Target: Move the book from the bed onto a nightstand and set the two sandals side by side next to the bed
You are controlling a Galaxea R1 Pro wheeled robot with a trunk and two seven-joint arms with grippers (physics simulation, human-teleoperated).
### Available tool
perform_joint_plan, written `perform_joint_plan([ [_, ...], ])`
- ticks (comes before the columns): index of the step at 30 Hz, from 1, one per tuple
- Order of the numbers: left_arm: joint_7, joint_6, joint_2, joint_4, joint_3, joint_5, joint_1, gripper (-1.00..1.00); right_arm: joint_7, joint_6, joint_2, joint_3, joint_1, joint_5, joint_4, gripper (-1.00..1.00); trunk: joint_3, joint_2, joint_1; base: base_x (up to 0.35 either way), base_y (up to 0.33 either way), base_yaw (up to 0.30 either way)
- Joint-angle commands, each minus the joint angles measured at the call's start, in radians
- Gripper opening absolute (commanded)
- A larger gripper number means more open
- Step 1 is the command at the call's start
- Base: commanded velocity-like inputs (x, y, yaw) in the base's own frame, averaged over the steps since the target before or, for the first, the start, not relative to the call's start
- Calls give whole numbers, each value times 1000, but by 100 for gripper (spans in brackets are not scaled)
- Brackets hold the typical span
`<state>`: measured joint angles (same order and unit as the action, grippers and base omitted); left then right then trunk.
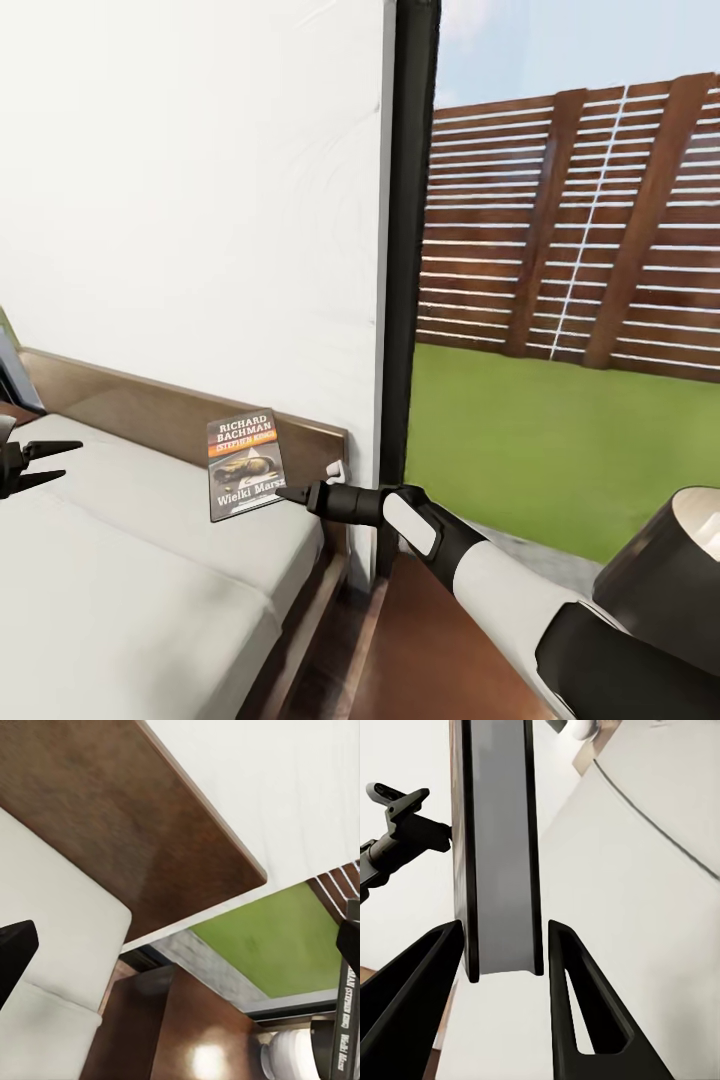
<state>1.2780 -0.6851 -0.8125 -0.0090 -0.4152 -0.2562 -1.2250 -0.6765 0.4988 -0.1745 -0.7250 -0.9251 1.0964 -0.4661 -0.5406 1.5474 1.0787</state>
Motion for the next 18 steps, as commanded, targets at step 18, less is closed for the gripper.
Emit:
perform_joint_plan([
  [18, 4, -10, 0, 0, -8, -10, -1, 100, -2, 3, 0, -4, -1, 9, 1, -100, 27, 1, 0, 0, 0, 0],
])
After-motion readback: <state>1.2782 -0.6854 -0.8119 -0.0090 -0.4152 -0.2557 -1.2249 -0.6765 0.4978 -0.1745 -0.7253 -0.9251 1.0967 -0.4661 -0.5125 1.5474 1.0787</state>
